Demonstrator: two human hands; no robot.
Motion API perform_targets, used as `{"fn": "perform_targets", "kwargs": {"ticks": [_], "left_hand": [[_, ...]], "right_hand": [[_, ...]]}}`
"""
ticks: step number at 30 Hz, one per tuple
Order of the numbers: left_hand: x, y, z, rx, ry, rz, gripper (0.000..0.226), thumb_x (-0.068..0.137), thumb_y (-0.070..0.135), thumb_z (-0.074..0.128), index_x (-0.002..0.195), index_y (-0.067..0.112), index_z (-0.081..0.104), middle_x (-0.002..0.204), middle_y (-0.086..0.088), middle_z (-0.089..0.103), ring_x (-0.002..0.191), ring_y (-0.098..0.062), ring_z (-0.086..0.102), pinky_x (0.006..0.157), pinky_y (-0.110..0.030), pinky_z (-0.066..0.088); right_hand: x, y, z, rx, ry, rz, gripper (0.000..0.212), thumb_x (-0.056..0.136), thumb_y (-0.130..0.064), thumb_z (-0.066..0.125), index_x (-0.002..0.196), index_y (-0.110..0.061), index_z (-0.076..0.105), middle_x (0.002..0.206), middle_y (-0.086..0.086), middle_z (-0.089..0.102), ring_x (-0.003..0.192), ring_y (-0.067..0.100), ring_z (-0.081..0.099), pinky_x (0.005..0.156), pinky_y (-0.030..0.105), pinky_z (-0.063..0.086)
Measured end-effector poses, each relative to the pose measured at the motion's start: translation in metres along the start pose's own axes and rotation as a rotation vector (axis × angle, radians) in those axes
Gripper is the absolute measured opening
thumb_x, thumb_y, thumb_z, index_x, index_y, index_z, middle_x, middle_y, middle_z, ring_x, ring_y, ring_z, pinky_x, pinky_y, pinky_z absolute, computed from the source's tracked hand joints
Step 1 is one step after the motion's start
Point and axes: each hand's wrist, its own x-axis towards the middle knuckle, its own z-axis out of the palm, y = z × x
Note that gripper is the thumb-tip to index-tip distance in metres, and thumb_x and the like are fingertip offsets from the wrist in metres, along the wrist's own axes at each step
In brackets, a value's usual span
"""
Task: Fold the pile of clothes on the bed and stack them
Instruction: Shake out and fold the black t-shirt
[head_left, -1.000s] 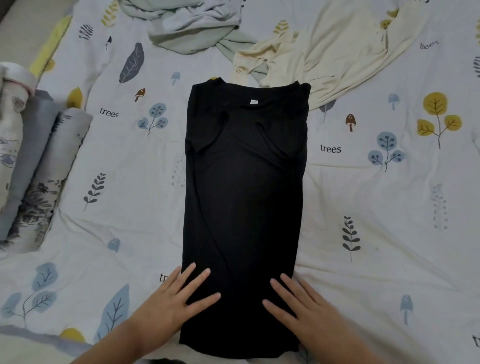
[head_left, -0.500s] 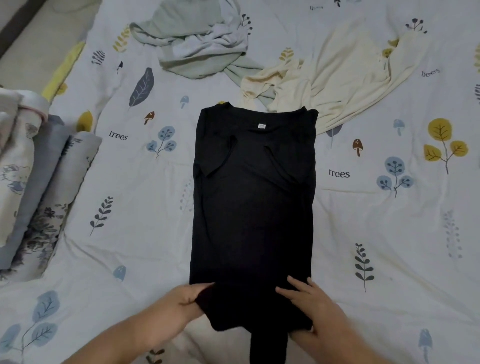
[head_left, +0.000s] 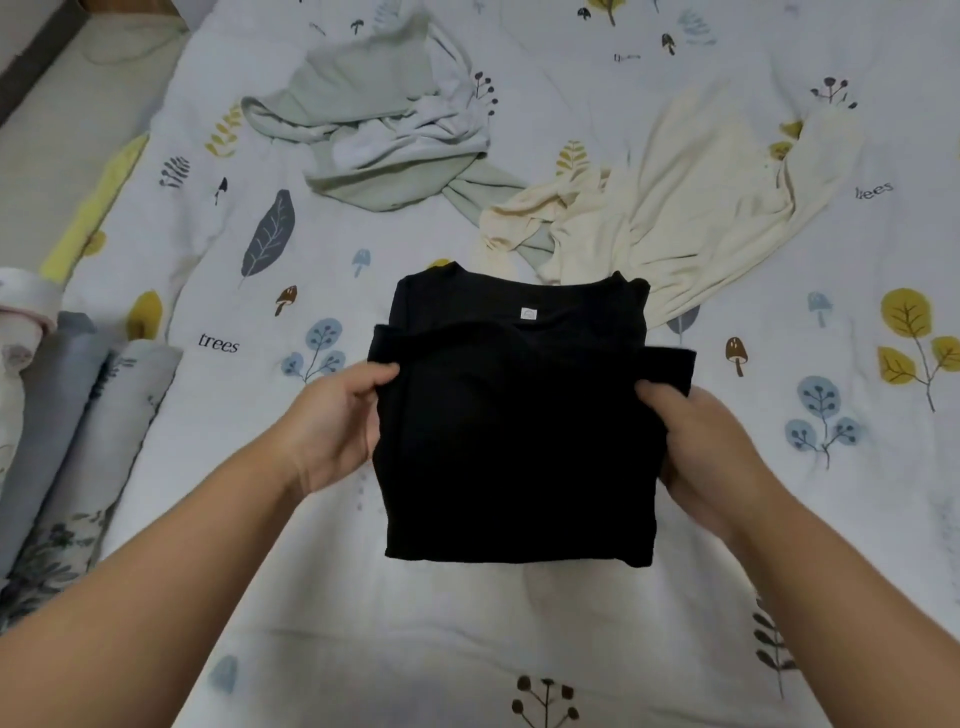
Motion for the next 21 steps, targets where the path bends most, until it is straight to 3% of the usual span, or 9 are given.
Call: {"fn": "perform_targets", "kwargs": {"ticks": [6, 10, 12, 14, 16, 19, 21], "left_hand": [[0.074, 0.043, 0.010, 0.012, 0.116, 0.082, 0.026, 0.097, 0.017, 0.037, 0.104, 0.007, 0.060, 0.076, -0.002, 0.073, 0.065, -0.012, 0.070, 0.054, -0.022, 0.055], [0.113, 0.033, -0.002, 0.288, 0.394, 0.039, 0.033, 0.098, 0.029, 0.040, 0.121, 0.008, 0.052, 0.087, 0.003, 0.060, 0.082, -0.015, 0.060, 0.076, -0.028, 0.049], [0.123, 0.021, -0.009, 0.377, 0.425, -0.002, 0.041, 0.095, 0.036, 0.048, 0.126, 0.008, 0.048, 0.090, 0.005, 0.053, 0.085, -0.014, 0.054, 0.080, -0.028, 0.042], [0.132, 0.010, -0.016, 0.488, 0.460, 0.062, 0.043, 0.088, 0.033, 0.061, 0.119, 0.007, 0.049, 0.094, 0.001, 0.057, 0.086, -0.015, 0.058, 0.070, -0.024, 0.044], [0.140, 0.003, -0.020, 0.677, 0.533, 0.148, 0.038, 0.082, 0.019, 0.069, 0.109, 0.008, 0.045, 0.103, -0.008, 0.058, 0.094, -0.023, 0.060, 0.069, -0.027, 0.047], [0.141, -0.001, -0.023, 0.940, 0.650, 0.279, 0.030, 0.084, 0.007, 0.058, 0.108, 0.012, 0.041, 0.099, -0.013, 0.059, 0.092, -0.027, 0.059, 0.072, -0.033, 0.044], [0.131, -0.007, -0.024, 1.054, 0.714, 0.345, 0.032, 0.088, 0.017, 0.055, 0.115, 0.009, 0.040, 0.094, -0.010, 0.058, 0.086, -0.025, 0.056, 0.071, -0.032, 0.038]], "right_hand": [[0.075, -0.038, 0.009, 0.169, 0.195, 0.011, 0.015, 0.097, -0.029, 0.049, 0.096, -0.019, 0.061, 0.084, -0.004, 0.073, 0.077, 0.012, 0.069, 0.061, 0.026, 0.054], [0.104, -0.021, 0.010, 0.020, 0.270, 0.154, 0.052, 0.092, -0.048, 0.051, 0.131, -0.014, 0.044, 0.121, 0.007, 0.057, 0.106, 0.027, 0.058, 0.083, 0.038, 0.050], [0.110, -0.003, 0.012, -0.083, 0.315, 0.157, 0.066, 0.086, -0.045, 0.061, 0.135, -0.008, 0.038, 0.127, 0.011, 0.051, 0.107, 0.026, 0.055, 0.080, 0.036, 0.050], [0.116, 0.010, 0.014, -0.218, 0.356, 0.074, 0.069, 0.080, -0.035, 0.071, 0.132, -0.005, 0.036, 0.123, 0.008, 0.053, 0.104, 0.024, 0.056, 0.081, 0.040, 0.052], [0.121, 0.016, 0.016, -0.434, 0.359, 0.007, 0.070, 0.079, -0.021, 0.072, 0.134, -0.006, 0.032, 0.116, 0.004, 0.052, 0.105, 0.025, 0.056, 0.090, 0.042, 0.050], [0.121, 0.018, 0.009, -0.657, 0.479, -0.078, 0.052, 0.084, -0.004, 0.055, 0.132, -0.007, 0.035, 0.100, 0.009, 0.052, 0.098, 0.030, 0.058, 0.082, 0.038, 0.048], [0.114, 0.019, 0.001, -0.684, 0.580, -0.116, 0.040, 0.088, -0.009, 0.050, 0.126, -0.008, 0.039, 0.088, 0.004, 0.052, 0.094, 0.030, 0.057, 0.076, 0.034, 0.042]]}}
